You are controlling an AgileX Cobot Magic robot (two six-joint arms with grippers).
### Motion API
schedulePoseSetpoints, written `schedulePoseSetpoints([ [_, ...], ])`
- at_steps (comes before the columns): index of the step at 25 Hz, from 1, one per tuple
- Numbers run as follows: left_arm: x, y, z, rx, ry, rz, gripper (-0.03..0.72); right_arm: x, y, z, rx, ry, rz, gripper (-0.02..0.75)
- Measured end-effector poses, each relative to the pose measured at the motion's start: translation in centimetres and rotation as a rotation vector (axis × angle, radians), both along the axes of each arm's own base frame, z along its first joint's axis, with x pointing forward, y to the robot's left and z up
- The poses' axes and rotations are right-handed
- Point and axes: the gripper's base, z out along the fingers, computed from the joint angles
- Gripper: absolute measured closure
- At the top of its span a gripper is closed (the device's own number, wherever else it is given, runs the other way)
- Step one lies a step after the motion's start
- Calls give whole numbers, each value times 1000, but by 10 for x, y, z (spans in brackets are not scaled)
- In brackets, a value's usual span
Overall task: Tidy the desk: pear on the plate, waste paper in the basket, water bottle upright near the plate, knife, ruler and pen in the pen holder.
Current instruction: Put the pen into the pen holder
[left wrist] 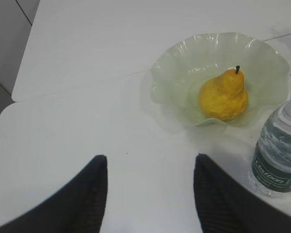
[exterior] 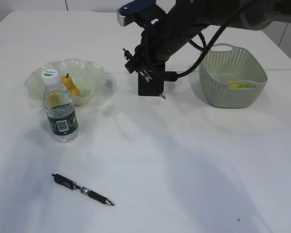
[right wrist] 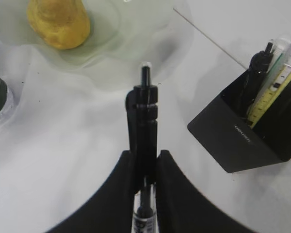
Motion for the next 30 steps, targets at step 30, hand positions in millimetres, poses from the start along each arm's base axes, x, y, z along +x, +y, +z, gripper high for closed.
schedulePoseSetpoints([
  [30,3,0,-3,6,3,-6,286,-16,-17,-51,82,-206,-125,668],
])
